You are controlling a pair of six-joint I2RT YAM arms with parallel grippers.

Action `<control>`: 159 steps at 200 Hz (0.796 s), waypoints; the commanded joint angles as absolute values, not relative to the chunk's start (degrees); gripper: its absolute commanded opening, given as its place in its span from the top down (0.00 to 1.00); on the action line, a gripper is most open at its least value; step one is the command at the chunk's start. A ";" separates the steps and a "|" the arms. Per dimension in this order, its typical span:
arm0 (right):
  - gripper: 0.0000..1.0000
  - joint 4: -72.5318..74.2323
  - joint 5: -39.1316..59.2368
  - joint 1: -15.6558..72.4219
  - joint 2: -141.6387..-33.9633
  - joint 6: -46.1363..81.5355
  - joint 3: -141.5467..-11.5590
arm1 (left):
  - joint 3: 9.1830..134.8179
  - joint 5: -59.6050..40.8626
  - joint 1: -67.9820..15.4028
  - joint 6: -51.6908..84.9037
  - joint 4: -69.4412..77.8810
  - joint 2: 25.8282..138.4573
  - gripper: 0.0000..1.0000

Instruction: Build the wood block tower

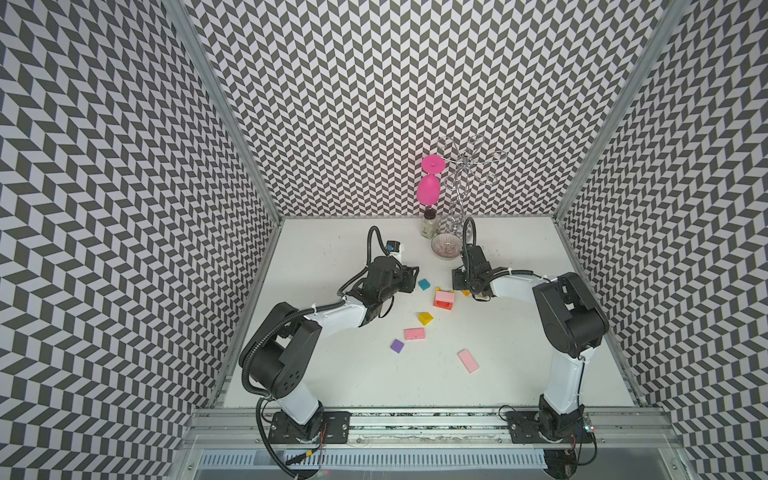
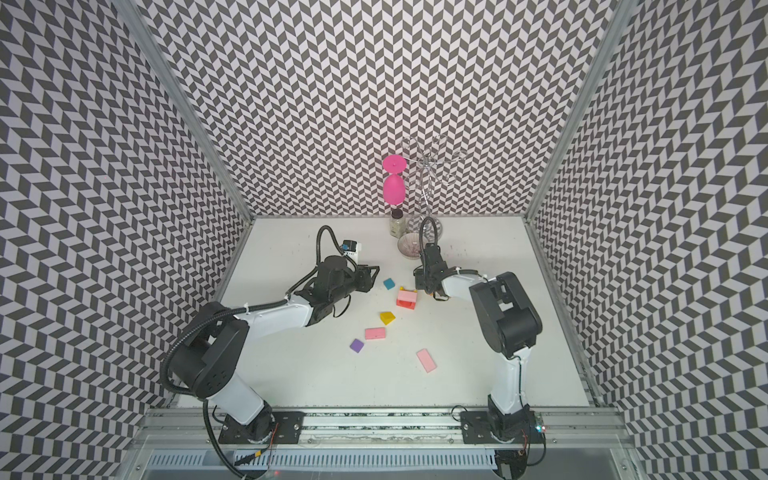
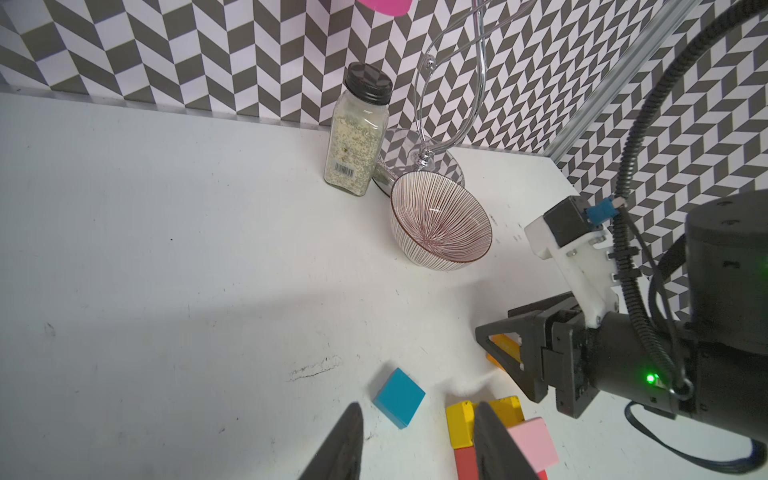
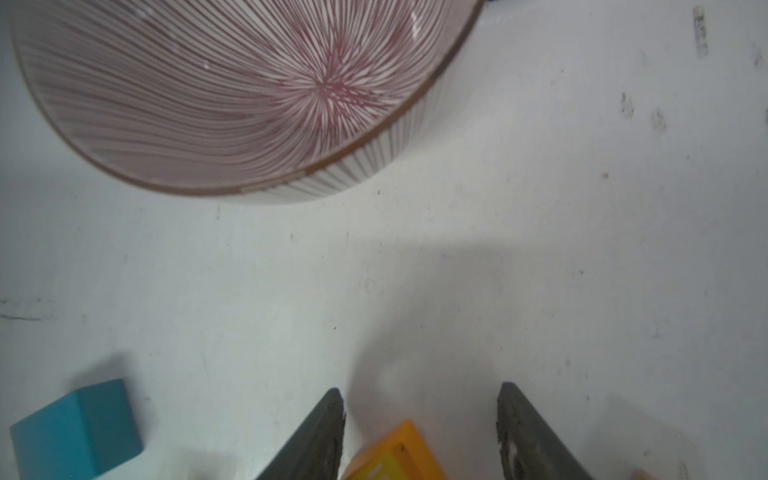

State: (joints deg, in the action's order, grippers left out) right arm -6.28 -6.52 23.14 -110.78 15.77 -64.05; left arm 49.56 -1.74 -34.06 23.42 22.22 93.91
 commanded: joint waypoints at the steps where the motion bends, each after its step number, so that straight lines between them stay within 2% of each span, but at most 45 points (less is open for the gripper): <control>1: 0.44 -6.15 -6.37 23.86 -108.92 16.59 -62.08 | 48.89 -1.59 -33.75 22.94 23.27 91.88 0.55; 64: 0.46 -5.30 -7.18 24.99 -105.83 17.66 -57.73 | 47.85 -2.36 -33.75 23.37 23.38 90.37 0.55; 110: 0.43 -4.48 -6.52 25.73 -104.32 18.27 -55.42 | 46.86 -2.35 -33.84 23.55 23.47 88.63 0.55; 159: 0.53 -4.62 -7.62 26.06 -102.92 19.25 -53.88 | 46.75 -2.41 -34.01 23.60 23.44 87.85 0.55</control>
State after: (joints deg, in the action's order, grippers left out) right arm -4.27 -7.03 25.45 -104.22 18.02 -54.92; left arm 47.31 -2.04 -34.09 23.49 22.28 89.45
